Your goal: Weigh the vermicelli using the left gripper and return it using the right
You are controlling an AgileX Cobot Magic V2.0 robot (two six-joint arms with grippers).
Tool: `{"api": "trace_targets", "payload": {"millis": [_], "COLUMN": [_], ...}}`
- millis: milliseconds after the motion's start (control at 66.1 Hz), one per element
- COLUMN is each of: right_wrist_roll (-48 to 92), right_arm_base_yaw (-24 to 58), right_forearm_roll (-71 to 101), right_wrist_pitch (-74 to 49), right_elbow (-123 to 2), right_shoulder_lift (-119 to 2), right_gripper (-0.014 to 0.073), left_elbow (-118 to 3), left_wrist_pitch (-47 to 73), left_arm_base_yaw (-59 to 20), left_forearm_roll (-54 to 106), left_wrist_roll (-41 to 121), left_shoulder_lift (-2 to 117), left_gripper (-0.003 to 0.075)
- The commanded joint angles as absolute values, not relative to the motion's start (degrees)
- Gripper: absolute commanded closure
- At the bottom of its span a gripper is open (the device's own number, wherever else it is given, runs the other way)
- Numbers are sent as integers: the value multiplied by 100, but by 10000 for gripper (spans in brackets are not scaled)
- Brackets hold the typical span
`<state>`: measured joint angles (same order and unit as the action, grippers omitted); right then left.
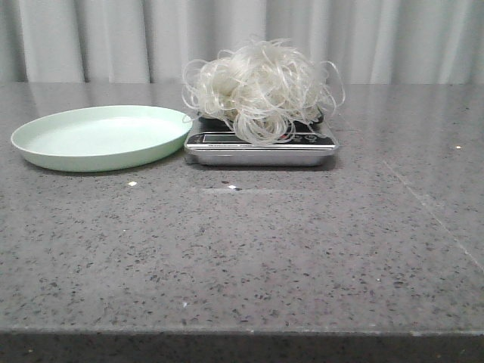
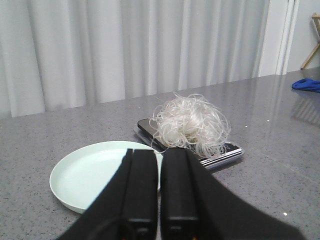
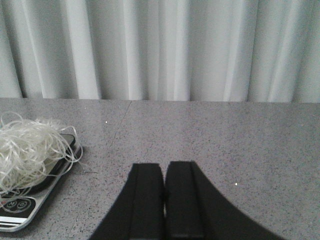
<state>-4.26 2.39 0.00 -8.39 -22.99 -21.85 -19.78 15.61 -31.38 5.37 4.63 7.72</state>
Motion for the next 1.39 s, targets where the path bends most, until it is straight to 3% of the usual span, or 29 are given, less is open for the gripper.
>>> {"api": "trace_targets", "payload": {"millis": [0,197,378,515,742,1044,1377], "right_wrist_roll": [-405,-405,-405,-405,-410,-626,-631], "right_arm_base_yaw": [218,445,1241,1935,2852,2875,2870], "right_forearm_roll": [-38,0,0,0,100,829,771], "right_wrist_pitch": [-185,-831,-1590,-2155,-2932,-3783,-5735], "right_elbow": [-2522,-3252,-4407,-5365,-7068,-8857,-10050], "right_shoulder_lift": [-2490,-3085,-3940,-4839,-6673,-8639,-10311], "right_gripper": [428,384,91,-17,-16,-16,5], "left_elbow": [-2120,-2120,-2120,-2120,-2120,-2120,-2120], "left_wrist_pitch": [1075,1075,1075,1050,1042,1029,1001], "left_arm_base_yaw": [-3133,-3133,-3133,-3133,-3133,-3133,-3133], "left_forearm_roll": [573,583,583,583,583,588,597], "left_wrist_roll": [455,455,455,455,455,455,455], "left_shoulder_lift": [845,845,845,845,845,845,845], "left_gripper": [574,574,574,574,574,574,574]}}
